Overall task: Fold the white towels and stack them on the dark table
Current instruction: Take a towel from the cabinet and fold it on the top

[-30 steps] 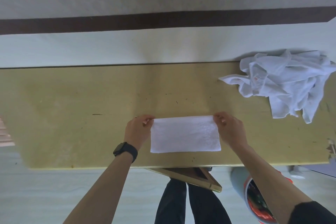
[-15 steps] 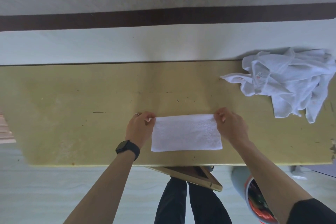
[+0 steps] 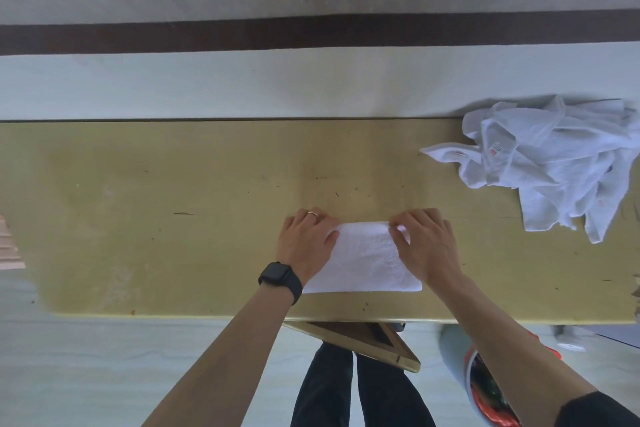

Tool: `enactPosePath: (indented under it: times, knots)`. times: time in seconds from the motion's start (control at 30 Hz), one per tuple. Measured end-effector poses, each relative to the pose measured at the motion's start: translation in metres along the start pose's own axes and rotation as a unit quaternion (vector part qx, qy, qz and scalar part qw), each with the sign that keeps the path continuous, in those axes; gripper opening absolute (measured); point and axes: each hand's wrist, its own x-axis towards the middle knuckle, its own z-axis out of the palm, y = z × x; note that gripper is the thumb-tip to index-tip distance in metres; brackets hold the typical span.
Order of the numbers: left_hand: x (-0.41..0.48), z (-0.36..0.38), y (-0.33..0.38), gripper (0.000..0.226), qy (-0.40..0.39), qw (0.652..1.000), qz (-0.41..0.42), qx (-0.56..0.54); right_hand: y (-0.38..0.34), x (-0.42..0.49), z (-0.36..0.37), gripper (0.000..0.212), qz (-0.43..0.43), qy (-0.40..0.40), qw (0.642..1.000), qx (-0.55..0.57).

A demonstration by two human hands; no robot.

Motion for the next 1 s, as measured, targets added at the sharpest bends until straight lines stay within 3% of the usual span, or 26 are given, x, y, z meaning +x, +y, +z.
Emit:
enactPosePath:
  times: [0.3,0.53,0.6,0.73,0.87,1.0]
  knots:
    - [0.015,-0.002,0.001,0.028,-0.01,1.0,-0.001,0.015,-0.001,0.016,-0.006,0.016,-0.011,-0.071,0.997,-0.034]
    - [0.01,0.003,0.004,0.021,0.015,0.999,0.009,0.049,0.001,0.016,-0.006,0.011,0.012,-0.056,0.998,-0.012]
    - [-0.002,0.009,0.006,0.021,0.055,0.997,-0.007,0.053,-0.001,0.01,-0.007,0.012,0.022,-0.033,0.999,0.004]
    - [-0.045,0.033,0.019,0.048,0.1,0.993,-0.057,0.018,-0.004,-0.02,0.0,0.028,-0.035,0.09,0.995,0.009]
    - [-0.063,0.057,0.031,0.065,0.056,0.993,-0.101,0.007,0.001,-0.045,0.029,0.057,-0.05,0.007,0.998,-0.04]
    - [-0.058,0.069,0.019,0.067,0.037,0.987,-0.151,0.028,0.011,-0.048,0.041,0.064,-0.033,-0.055,0.996,-0.067]
